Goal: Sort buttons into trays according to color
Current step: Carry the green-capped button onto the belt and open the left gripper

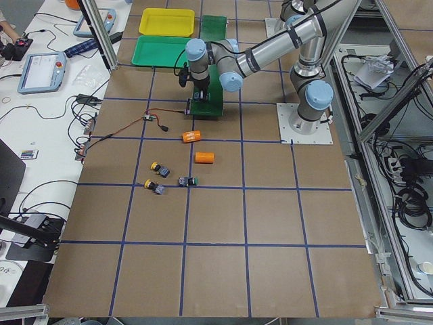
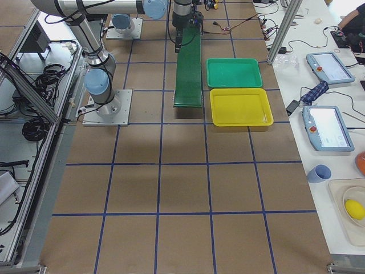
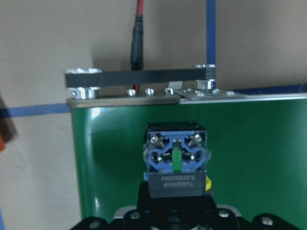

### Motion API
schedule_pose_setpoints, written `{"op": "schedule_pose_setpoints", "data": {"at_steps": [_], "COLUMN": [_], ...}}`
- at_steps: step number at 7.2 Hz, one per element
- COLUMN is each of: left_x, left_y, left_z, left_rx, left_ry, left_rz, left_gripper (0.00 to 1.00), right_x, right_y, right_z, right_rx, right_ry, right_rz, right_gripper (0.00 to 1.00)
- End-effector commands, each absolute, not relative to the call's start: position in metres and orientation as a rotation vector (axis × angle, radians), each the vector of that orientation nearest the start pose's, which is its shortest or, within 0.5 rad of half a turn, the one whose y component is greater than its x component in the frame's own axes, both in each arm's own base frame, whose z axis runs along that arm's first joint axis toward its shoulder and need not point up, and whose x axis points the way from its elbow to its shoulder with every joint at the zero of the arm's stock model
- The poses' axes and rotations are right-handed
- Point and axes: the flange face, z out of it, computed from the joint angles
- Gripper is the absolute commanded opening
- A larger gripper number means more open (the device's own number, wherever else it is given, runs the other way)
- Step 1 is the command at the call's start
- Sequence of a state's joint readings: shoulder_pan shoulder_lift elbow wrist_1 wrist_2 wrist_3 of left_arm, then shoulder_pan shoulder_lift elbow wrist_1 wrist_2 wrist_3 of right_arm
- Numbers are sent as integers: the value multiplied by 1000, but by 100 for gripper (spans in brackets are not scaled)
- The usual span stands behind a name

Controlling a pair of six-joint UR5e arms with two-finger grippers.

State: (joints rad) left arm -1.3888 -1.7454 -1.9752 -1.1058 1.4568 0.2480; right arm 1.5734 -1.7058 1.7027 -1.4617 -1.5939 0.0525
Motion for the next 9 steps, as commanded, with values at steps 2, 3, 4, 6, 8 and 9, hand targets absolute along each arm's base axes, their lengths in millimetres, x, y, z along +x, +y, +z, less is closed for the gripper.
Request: {"op": "schedule_pose_setpoints", "data": {"at_steps": [2, 3, 4, 6, 8, 9], "left_x": [-13, 30, 64, 91, 114, 117], "left_y": [-512, -527, -557, -609, -615, -608], "left_z": [292, 292, 294, 271, 239, 222], "left_rx": [5, -90, -69, -66, -147, -210], "left_ry": [3262, 3261, 3254, 3235, 3236, 3244], "left_rz": [69, 50, 15, 40, 40, 97], "left_gripper": [100, 100, 100, 100, 100, 100], "right_x": [132, 132, 132, 132, 132, 132], "right_y": [-423, -423, -423, -423, -423, -423], "right_z": [475, 476, 475, 475, 475, 475], "right_rx": [68, 66, 66, 69, 71, 66], "right_ry": [3163, 3163, 3160, 3157, 3160, 3163], "right_rz": [169, 167, 169, 169, 169, 167], "right_gripper": [100, 100, 100, 100, 100, 100]}}
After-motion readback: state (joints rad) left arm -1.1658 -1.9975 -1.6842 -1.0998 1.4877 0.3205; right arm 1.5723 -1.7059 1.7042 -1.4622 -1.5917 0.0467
